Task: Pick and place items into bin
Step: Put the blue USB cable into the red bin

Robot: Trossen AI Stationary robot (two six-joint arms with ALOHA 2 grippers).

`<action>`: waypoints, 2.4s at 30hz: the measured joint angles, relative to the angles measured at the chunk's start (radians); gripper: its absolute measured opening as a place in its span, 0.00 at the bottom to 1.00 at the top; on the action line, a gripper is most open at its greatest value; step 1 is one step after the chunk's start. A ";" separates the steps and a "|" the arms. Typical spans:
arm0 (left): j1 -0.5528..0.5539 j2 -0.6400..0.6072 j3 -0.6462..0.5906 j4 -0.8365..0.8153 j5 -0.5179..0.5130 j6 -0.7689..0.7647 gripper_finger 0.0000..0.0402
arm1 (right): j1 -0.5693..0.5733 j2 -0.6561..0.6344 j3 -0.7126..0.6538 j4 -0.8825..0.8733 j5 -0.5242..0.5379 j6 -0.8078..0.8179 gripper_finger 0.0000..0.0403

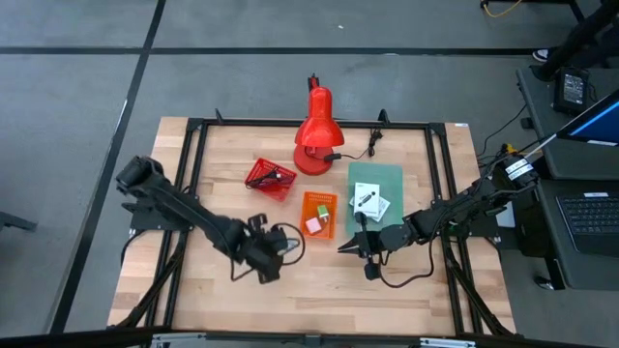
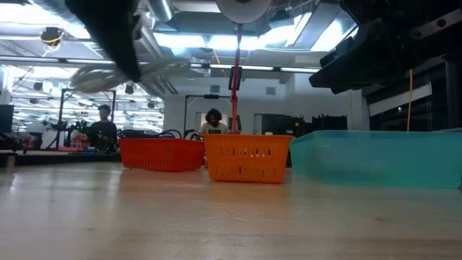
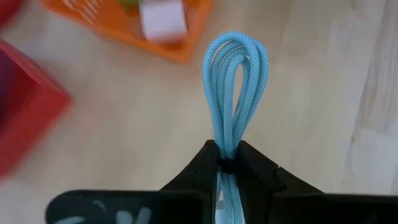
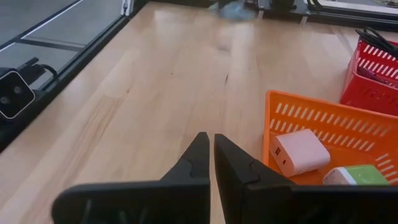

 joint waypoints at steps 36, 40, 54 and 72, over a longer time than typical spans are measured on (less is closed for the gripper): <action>0.653 -0.088 -0.041 -0.089 0.108 0.713 0.08 | 0.000 0.000 0.000 -0.045 0.003 0.056 0.02; 0.734 -0.090 -0.127 -0.047 0.163 0.738 0.08 | 0.000 0.000 0.000 -0.046 0.003 0.059 0.02; 0.860 -0.091 -0.227 0.093 0.273 0.882 0.08 | -0.026 0.000 0.000 -0.050 0.091 0.045 0.02; 0.862 -0.020 -0.229 0.161 0.353 0.926 0.12 | -0.079 0.000 0.000 -0.052 0.089 0.030 0.02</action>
